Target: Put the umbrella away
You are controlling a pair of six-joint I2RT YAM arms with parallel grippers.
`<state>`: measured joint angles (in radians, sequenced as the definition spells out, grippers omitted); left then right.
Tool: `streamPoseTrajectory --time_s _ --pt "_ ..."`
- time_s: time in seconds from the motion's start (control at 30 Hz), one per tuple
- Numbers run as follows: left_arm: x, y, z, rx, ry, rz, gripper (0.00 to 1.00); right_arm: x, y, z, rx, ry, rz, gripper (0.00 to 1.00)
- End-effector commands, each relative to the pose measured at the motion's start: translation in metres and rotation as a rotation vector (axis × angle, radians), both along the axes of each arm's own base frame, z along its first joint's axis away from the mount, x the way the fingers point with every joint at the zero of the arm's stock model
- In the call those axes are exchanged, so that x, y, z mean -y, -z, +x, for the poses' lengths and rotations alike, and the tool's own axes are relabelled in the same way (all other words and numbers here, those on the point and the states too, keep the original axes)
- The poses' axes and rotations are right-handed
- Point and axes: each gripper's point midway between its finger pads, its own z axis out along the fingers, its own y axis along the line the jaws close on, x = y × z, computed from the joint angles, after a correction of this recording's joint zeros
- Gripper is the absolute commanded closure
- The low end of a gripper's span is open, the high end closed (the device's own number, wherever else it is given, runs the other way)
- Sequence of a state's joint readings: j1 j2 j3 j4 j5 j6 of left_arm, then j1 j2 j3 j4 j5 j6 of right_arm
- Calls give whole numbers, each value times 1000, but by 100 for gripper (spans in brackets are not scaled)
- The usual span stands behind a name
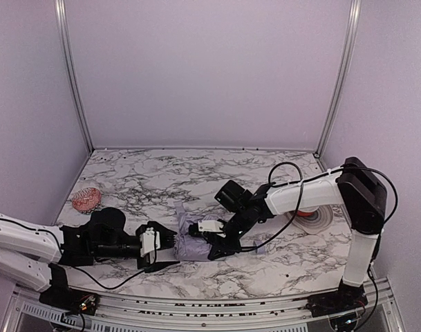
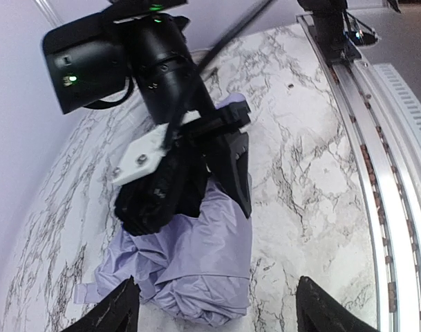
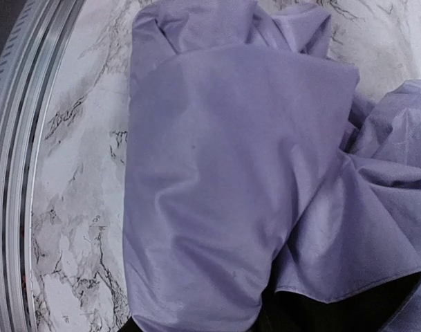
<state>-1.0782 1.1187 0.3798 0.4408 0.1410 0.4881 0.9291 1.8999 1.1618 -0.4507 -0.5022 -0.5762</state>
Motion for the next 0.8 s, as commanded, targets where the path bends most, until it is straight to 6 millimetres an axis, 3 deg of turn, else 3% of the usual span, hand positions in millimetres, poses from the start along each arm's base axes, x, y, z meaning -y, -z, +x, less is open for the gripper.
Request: streamPoseTrajectory --time_s 0.0,0.13,0.27,0.43,0.57,0.7,0.77 --pt "11 29 3 88 17 217 21 57 53 -62 -361 26 -316 79" --pt "19 56 13 180 37 388 15 53 54 -59 -393 25 -315 80" --pt "26 76 21 194 62 513 16 50 54 -49 -403 43 -308 80" --pt "13 120 18 79 58 680 34 42 48 -38 -448 68 -254 79" --pt "13 135 16 0 34 714 54 35 43 -33 -454 60 -224 75" --pt "12 147 7 -98 45 738 68 34 39 -21 -425 92 -209 64" --pt "11 149 0 -153 65 731 72 38 32 1 -406 163 -168 55"
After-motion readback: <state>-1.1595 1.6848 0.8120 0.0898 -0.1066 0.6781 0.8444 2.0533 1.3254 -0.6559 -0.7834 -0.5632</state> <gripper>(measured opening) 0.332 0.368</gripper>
